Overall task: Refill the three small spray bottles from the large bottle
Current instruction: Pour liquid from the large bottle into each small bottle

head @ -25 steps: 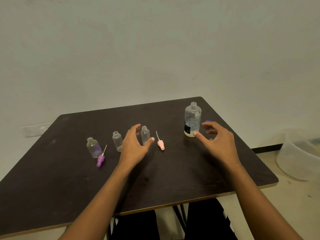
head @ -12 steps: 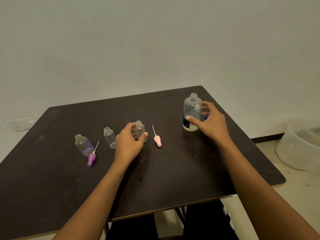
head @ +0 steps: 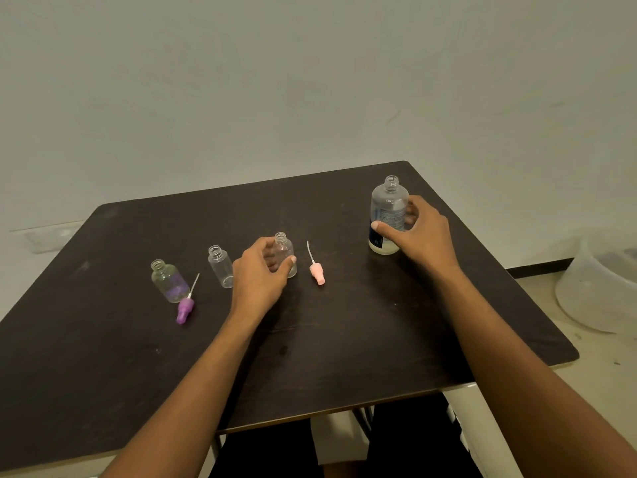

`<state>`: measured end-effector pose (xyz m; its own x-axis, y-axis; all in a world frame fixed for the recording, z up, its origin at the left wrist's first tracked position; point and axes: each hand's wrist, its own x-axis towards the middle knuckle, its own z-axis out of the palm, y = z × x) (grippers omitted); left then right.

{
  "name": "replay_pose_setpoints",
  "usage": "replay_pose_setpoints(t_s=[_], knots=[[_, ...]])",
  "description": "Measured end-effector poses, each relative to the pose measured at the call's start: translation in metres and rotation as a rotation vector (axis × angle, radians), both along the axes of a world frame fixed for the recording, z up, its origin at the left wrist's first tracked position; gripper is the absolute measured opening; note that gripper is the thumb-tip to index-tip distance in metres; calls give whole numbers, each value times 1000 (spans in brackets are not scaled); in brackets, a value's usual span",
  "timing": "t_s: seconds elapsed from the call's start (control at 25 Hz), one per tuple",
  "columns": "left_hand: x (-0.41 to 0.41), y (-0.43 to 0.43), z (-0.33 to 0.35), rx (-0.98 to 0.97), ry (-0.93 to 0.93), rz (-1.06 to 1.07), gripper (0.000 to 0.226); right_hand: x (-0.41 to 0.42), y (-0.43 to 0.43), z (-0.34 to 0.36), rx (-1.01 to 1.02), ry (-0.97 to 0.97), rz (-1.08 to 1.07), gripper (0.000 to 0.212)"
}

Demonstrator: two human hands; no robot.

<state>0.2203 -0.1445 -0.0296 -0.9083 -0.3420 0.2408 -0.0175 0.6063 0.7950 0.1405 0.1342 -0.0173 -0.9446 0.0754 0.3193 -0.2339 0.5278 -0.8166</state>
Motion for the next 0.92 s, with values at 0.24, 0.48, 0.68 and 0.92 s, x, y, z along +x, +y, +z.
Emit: replay_pose_setpoints(t_s=[0.24, 0.48, 0.68, 0.92], knots=[[0, -1, 3, 5, 4, 5, 48, 2, 0, 4, 12, 14, -22, 73], [5, -2, 21, 64, 82, -32, 53, 17, -8, 33, 17, 52, -19, 70], [16, -2, 48, 72, 178, -114, 43, 35, -15, 70, 40, 123, -19, 75], [38, -1, 75, 96, 240, -154, 38, 57, -21, 99, 82, 177, -9, 76]])
